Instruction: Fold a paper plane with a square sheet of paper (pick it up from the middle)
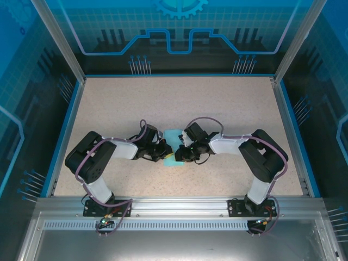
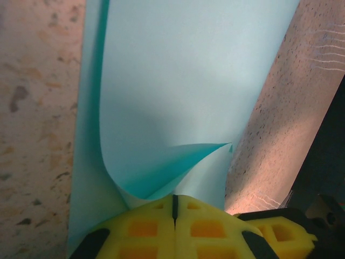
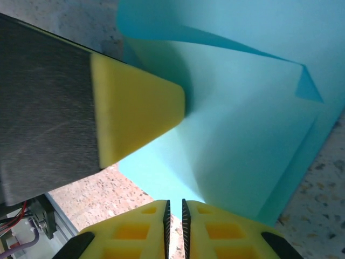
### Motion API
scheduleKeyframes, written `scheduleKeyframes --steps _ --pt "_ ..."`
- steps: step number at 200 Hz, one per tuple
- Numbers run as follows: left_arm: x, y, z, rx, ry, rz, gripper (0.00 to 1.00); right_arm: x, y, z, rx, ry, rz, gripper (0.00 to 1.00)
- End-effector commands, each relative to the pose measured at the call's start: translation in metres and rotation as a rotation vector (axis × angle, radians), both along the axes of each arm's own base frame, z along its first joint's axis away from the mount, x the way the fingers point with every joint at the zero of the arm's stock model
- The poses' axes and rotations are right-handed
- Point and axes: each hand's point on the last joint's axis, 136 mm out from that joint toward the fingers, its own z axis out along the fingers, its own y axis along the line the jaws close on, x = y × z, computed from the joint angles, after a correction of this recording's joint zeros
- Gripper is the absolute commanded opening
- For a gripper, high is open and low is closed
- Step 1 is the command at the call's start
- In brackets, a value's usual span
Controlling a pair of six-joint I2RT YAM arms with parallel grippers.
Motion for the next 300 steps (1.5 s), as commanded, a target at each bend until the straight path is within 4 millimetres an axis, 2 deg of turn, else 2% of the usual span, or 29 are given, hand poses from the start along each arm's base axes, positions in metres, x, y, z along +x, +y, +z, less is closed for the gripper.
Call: scheduleKeyframes --steps 1,28,34,85,114,145,148,153,175,214,219,244,266,288,300 --pt "-0.011 0.011 -0.021 0.088 0.051 -0.002 0.0 -0.004 -0.003 -0.008 -0.037 0.017 0.009 0.17" --pt "-0.011 0.012 -0.02 0.09 0.049 0.0 0.0 -0.004 -0.005 -0.011 -0.043 0.02 0.001 0.17" --pt "-0.012 0.012 -0.021 0.091 0.048 -0.001 0.0 -0.011 -0.01 -0.016 -0.053 0.038 0.001 0.17" --pt "-0.011 0.011 -0.021 0.09 0.05 -0.002 0.0 -0.003 -0.003 0.024 0.03 -0.06 -0.005 0.17" --pt "-0.009 0.01 -0.02 0.086 0.049 -0.005 0.0 0.002 0.003 0.031 0.052 -0.065 -0.01 0.17" --pt "-0.008 0.009 -0.019 0.083 0.048 -0.006 0.0 -0.001 0.002 0.014 0.024 -0.022 -0.01 0.16" --pt "-0.008 0.009 -0.019 0.083 0.049 -0.007 0.0 0.005 0.008 0.021 0.038 -0.037 -0.011 0.16" --pt "-0.008 0.009 -0.019 0.083 0.049 -0.007 0.0 0.006 0.008 0.02 0.037 -0.033 -0.012 0.16" --pt "-0.008 0.008 -0.019 0.08 0.047 -0.007 0.0 0.004 0.006 0.006 0.009 -0.014 -0.012 0.16" --pt "-0.008 0.008 -0.017 0.074 0.042 -0.011 0.0 -0.003 -0.014 -0.021 -0.097 0.022 -0.02 0.16" --pt "-0.008 0.008 -0.017 0.074 0.042 -0.01 0.0 -0.011 -0.022 -0.03 -0.12 0.045 -0.02 0.16" --pt "-0.006 0.007 -0.014 0.068 0.028 -0.014 0.0 -0.019 -0.037 -0.043 -0.16 0.073 -0.036 0.15" --pt "-0.002 0.003 -0.004 0.055 -0.006 -0.035 0.0 -0.022 -0.041 -0.047 -0.163 0.085 -0.044 0.15" --pt "0.003 -0.001 0.016 0.032 -0.061 -0.05 0.11 -0.023 -0.041 -0.047 -0.156 0.087 -0.049 0.15" --pt "0.005 -0.004 0.025 0.015 -0.085 -0.057 0.14 -0.022 -0.04 -0.046 -0.151 0.089 -0.048 0.14"
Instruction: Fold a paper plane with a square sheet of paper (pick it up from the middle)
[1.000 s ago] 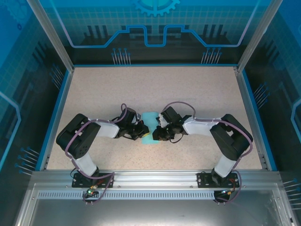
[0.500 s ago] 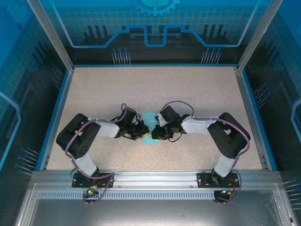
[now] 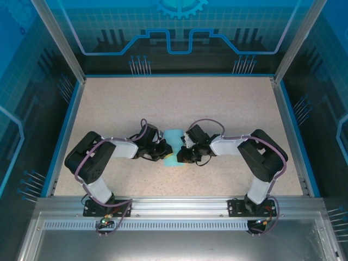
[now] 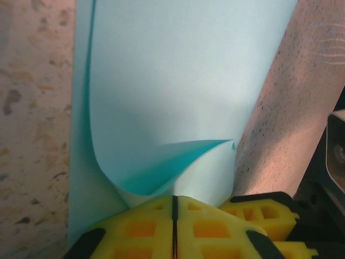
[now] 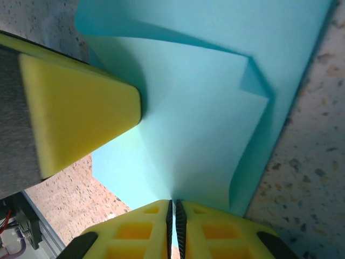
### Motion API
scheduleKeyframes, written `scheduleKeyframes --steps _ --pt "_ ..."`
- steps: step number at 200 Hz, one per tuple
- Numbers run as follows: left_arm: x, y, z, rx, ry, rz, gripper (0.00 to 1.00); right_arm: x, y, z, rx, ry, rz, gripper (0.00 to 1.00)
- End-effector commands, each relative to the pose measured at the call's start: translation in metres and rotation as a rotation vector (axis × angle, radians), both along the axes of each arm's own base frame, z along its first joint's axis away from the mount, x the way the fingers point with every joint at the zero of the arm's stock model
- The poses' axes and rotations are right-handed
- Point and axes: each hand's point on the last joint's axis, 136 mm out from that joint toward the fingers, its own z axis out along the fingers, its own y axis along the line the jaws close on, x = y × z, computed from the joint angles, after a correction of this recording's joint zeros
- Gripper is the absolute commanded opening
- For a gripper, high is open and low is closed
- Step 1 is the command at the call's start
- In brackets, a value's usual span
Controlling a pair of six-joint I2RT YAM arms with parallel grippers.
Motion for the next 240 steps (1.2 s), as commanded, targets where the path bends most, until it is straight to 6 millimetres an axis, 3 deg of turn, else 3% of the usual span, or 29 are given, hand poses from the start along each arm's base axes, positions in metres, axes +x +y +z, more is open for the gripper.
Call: scheduleKeyframes --steps 1,45,94,127,240 --pt "0.005 -0.004 0.022 -0.007 -0.066 -0.028 0.14 -0.023 -0.03 -0.032 -0.129 0.103 -0.024 0.14" --pt "0.005 -0.017 0.033 -0.109 -0.097 -0.048 0.15 -0.021 -0.028 -0.032 -0.129 0.107 -0.022 0.14" --pt "0.003 -0.017 0.013 -0.092 -0.053 -0.052 0.13 -0.023 -0.03 -0.035 -0.139 0.112 -0.023 0.13" --pt "0.006 -0.001 -0.009 0.02 -0.057 -0.013 0.09 -0.025 -0.034 -0.039 -0.153 0.122 -0.028 0.12" --pt "0.023 0.034 -0.021 0.147 -0.129 0.042 0.07 -0.03 -0.044 -0.047 -0.182 0.148 -0.04 0.07"
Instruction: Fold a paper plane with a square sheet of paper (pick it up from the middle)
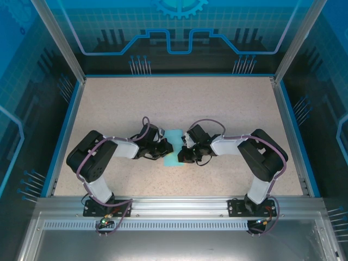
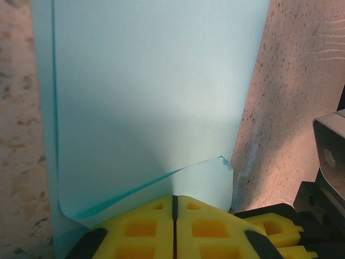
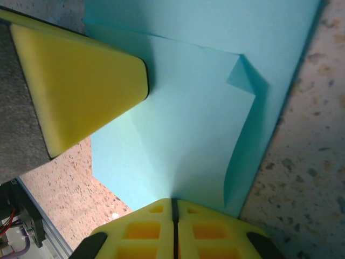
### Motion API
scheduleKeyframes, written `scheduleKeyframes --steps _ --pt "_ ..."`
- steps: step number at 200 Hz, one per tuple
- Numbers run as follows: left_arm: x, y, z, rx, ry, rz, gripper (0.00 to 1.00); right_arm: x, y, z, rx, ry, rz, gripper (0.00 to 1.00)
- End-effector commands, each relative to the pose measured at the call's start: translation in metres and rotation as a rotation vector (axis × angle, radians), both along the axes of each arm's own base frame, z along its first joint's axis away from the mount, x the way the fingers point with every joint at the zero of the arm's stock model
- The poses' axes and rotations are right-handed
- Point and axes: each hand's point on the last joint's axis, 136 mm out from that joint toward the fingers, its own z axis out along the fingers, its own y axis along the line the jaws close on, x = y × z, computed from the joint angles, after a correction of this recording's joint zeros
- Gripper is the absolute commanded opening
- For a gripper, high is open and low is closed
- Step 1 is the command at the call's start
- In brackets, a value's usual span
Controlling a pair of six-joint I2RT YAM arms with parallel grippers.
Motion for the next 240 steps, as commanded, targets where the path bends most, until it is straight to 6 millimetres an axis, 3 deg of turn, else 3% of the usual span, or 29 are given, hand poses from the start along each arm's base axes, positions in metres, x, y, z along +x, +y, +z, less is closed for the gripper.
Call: scheduleKeyframes --steps 1,85,113,151,184,240 --pt "0.009 0.033 -0.018 0.113 -0.018 0.074 0.07 -0.031 -0.042 -0.045 -0.19 0.137 -0.032 0.07" --pt "0.025 0.061 -0.014 0.119 -0.026 0.114 0.08 -0.029 -0.039 -0.04 -0.167 0.127 -0.034 0.08" --pt "0.03 0.063 -0.002 0.089 -0.046 0.113 0.08 -0.027 -0.035 -0.038 -0.147 0.123 -0.032 0.08" --pt "0.031 0.054 0.032 0.019 -0.102 0.1 0.11 -0.025 -0.031 -0.034 -0.133 0.12 -0.028 0.09" --pt "0.015 0.033 0.052 -0.021 -0.134 0.03 0.11 -0.023 -0.029 -0.033 -0.129 0.117 -0.026 0.09" --pt "-0.007 0.015 0.032 -0.05 -0.073 -0.056 0.1 -0.021 -0.028 -0.03 -0.12 0.111 -0.029 0.1"
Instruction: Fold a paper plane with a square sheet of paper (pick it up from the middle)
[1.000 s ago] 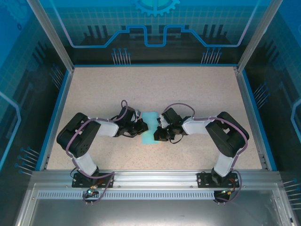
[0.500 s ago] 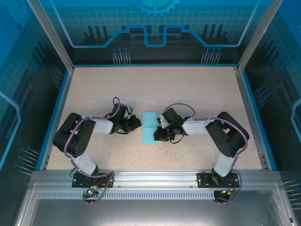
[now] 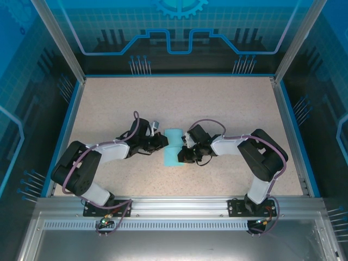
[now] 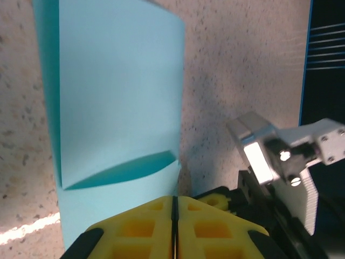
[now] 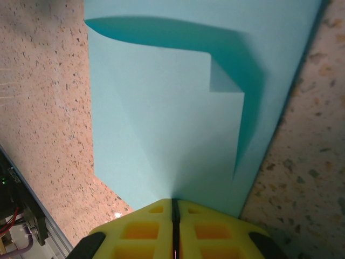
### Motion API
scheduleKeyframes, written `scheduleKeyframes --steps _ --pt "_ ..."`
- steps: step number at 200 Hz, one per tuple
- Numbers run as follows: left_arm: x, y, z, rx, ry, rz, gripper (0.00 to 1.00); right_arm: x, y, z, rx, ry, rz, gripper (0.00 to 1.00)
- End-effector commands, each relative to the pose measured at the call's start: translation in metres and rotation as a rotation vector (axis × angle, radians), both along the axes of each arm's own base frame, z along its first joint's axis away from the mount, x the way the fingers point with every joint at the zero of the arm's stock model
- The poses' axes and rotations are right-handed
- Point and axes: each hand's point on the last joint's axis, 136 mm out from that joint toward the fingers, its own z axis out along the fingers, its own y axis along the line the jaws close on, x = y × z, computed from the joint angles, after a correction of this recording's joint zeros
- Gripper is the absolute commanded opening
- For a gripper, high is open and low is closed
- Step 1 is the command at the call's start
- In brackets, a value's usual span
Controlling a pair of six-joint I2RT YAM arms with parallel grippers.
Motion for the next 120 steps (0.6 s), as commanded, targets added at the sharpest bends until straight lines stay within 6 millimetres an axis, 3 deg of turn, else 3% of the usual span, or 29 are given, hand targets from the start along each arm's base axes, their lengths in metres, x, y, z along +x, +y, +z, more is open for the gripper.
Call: scheduleKeyframes --steps 1,62,120 --pt "-0.014 -0.003 -0.019 -0.007 0.057 -0.049 0.1 -0.021 -0.028 -0.03 -0.136 0.108 -0.029 0.1" --pt "-0.01 -0.009 -0.043 0.012 0.111 -0.048 0.1 -0.017 -0.022 -0.014 -0.092 0.081 -0.018 0.11" --pt "-0.019 0.006 -0.066 0.102 0.193 -0.004 0.07 -0.001 0.013 0.039 0.017 -0.033 0.041 0.14"
